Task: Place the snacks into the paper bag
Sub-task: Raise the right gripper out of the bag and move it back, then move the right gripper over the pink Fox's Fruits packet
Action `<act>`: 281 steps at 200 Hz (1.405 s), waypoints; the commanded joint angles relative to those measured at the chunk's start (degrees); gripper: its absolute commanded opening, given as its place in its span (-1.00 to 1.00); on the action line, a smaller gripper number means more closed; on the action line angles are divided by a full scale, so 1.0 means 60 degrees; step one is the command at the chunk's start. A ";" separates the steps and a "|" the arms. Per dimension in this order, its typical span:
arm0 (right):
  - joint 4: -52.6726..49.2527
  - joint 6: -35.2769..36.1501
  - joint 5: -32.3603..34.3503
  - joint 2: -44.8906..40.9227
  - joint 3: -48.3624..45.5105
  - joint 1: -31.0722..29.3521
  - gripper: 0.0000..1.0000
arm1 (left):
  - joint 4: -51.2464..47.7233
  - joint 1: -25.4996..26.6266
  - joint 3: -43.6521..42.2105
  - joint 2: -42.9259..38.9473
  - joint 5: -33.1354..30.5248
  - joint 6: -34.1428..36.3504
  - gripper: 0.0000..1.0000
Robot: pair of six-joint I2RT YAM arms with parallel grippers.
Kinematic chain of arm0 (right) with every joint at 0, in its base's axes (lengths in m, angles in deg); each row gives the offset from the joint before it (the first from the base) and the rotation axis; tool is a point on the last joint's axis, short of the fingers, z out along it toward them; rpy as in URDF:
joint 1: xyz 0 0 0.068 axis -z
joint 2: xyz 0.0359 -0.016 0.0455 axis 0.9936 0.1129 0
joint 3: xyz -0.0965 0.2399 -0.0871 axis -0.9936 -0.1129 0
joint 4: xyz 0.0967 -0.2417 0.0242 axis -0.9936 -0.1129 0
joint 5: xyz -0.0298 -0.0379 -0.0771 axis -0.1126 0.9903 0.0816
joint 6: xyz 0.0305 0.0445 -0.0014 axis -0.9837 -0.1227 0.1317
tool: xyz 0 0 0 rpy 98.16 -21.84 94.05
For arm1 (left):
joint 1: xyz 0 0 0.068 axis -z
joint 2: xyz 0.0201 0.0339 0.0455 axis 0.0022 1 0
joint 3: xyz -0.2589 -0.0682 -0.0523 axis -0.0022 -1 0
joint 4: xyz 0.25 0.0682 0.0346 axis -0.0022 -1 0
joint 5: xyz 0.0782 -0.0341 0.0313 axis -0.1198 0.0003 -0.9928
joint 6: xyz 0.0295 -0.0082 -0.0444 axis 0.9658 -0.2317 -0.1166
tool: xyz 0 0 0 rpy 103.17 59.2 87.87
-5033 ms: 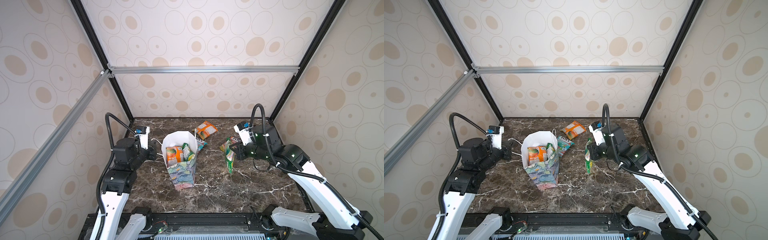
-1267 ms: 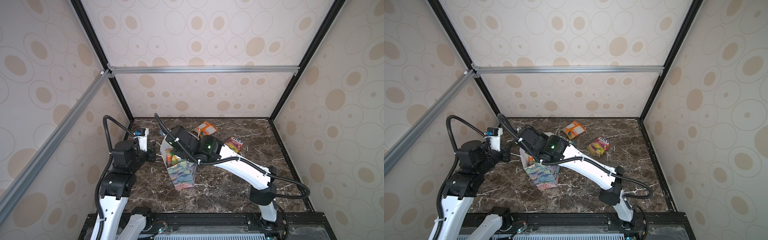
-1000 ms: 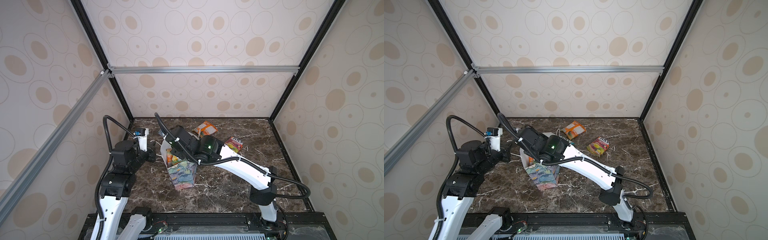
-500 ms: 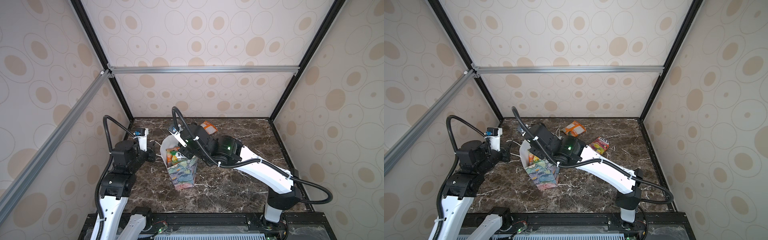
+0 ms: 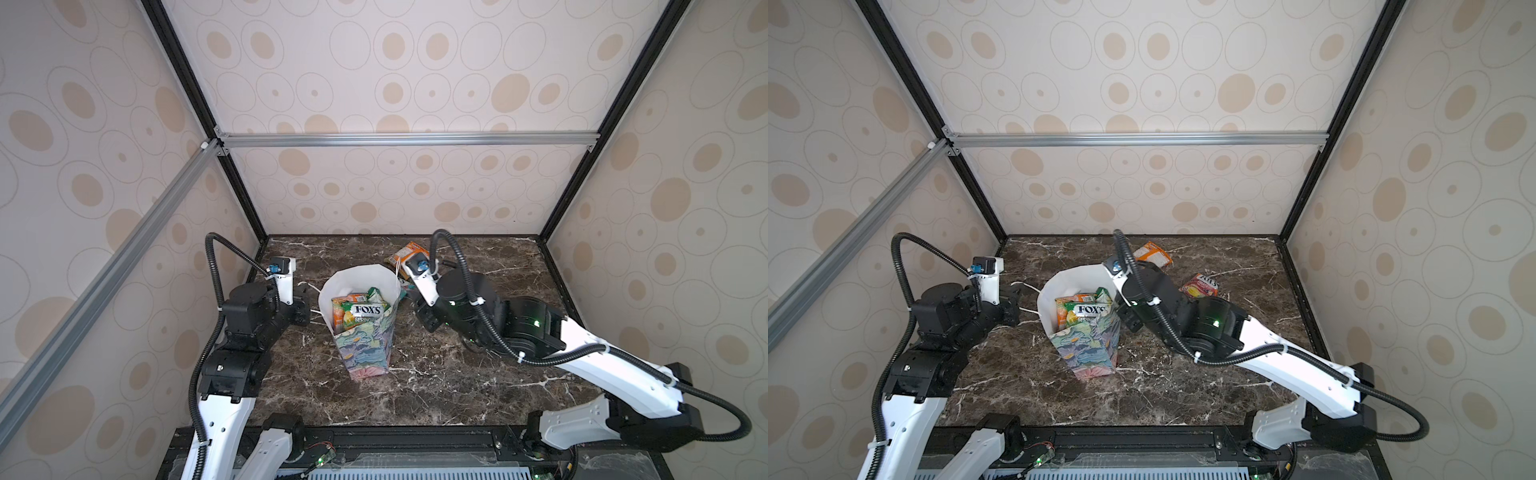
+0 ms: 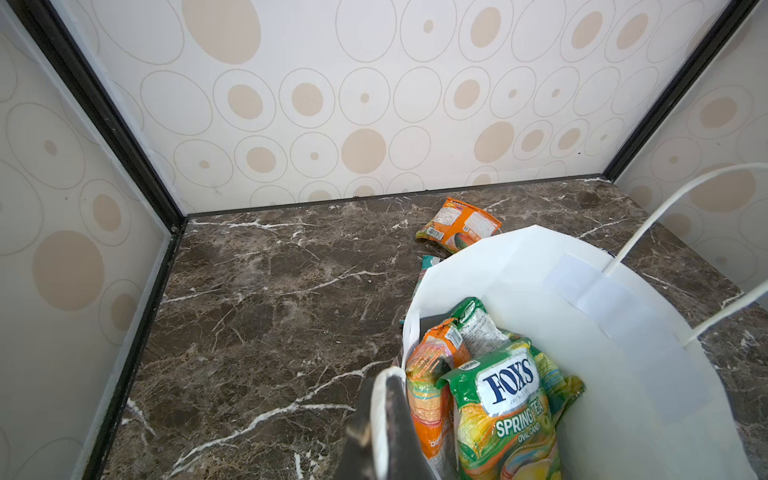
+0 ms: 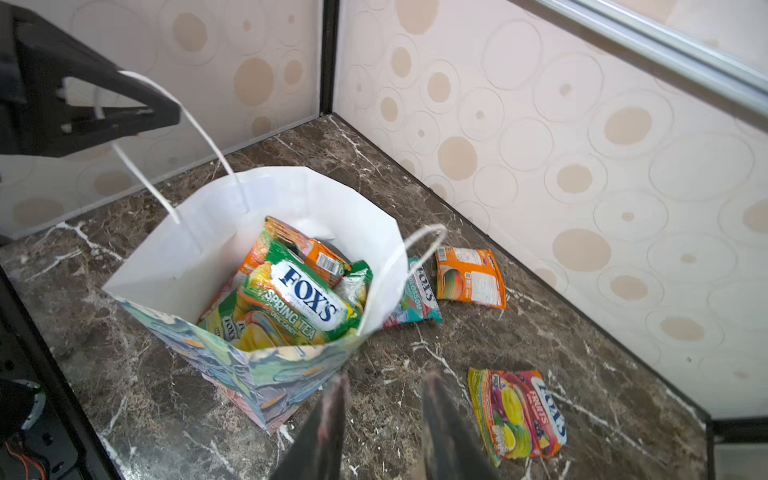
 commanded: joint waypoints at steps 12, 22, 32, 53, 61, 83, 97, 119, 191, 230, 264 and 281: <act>0.0346 -0.1550 -0.0285 -0.1646 -0.1857 0.0924 -0.31 | 0.0299 0.0015 0.0048 -0.0349 -0.0422 0.0250 -1.00; 0.0328 -0.1836 -0.0455 -0.2038 -0.2346 0.1280 -0.30 | 0.0303 0.0016 -0.0036 -0.0470 -0.0502 0.0257 -1.00; 0.0362 -0.2133 -0.0734 -0.2341 -0.2825 0.1739 -0.29 | 0.0332 0.0026 -0.0133 -0.0561 -0.0611 0.0251 -1.00; 0.0627 -0.2601 -0.1730 -0.2677 -0.3757 0.2766 -0.21 | 0.0332 0.0029 -0.0216 -0.0667 -0.0746 0.0258 -1.00; 0.0805 -0.2684 -0.2121 -0.2694 -0.4035 0.3128 -0.19 | 0.0329 0.0018 -0.0217 -0.0643 -0.0755 0.0258 -1.00; 0.1037 -0.2831 -0.2565 -0.2591 -0.4581 0.3911 -0.18 | 0.0350 0.0023 -0.0199 -0.0575 -0.0584 0.0245 -1.00; 0.1132 -0.2876 -0.2714 -0.2585 -0.4868 0.4305 -0.18 | 0.0346 0.0025 -0.0134 -0.0482 -0.0471 0.0243 -1.00; 0.1317 -0.2975 -0.2999 -0.2629 -0.5276 0.4724 -0.18 | 0.0355 0.0028 -0.0036 -0.0433 -0.0406 0.0243 -1.00; 0.1733 -0.3419 -0.4074 -0.2471 -0.6267 0.6044 -0.12 | 0.0400 0.0029 -0.0140 -0.0478 -0.0282 0.0199 -1.00; 0.2275 -0.3707 -0.5143 -0.2309 -0.6732 0.7035 -0.09 | 0.0372 0.0029 -0.0097 -0.0364 -0.0122 0.0155 -1.00; 0.2891 -0.3711 -0.5388 -0.2032 -0.7111 0.7436 -0.06 | 0.0527 0.0028 -0.0225 -0.0309 0.0015 0.0076 -0.99; 0.3164 -0.3753 -0.5634 -0.1800 -0.7236 0.7585 -0.05 | 0.0552 0.0028 -0.0280 -0.0219 0.0097 0.0038 -0.99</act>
